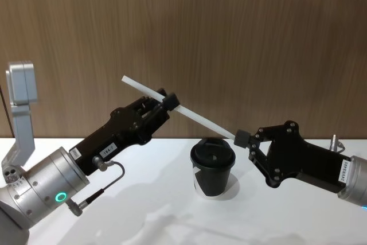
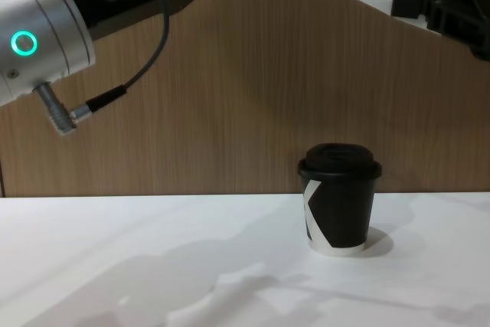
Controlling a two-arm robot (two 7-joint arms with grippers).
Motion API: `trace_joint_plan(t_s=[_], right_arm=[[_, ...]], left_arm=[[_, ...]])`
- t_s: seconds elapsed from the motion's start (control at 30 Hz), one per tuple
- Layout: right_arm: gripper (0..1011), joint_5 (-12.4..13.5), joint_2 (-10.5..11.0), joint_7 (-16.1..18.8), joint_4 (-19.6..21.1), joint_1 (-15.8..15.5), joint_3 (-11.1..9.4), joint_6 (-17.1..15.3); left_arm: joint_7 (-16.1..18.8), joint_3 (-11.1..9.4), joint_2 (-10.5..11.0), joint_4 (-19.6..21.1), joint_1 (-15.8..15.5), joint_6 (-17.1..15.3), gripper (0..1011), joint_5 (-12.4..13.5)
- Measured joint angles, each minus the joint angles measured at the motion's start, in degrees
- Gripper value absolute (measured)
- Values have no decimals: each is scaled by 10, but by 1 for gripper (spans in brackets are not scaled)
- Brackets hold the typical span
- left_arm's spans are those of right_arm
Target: Pick up the straw with one hand, pass it to the other hand, and insert it into the cup.
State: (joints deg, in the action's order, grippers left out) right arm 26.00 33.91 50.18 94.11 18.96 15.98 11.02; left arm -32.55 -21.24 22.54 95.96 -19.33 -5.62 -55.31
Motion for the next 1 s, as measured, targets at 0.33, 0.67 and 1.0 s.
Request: trace_joint_plan(t_s=[0.33,0.67,1.0], right_arm=[[0,0,0,0,0,0,0,0],[0,0,0,0,0,0,0,0],[0,0,0,0,0,0,0,0]], left_arm=[[0,-1,0,-1,0,0,169,0],[0,-1,-1,-1,-1,0,104,0],[0,-1,-1,-1,-1,0,42,0]])
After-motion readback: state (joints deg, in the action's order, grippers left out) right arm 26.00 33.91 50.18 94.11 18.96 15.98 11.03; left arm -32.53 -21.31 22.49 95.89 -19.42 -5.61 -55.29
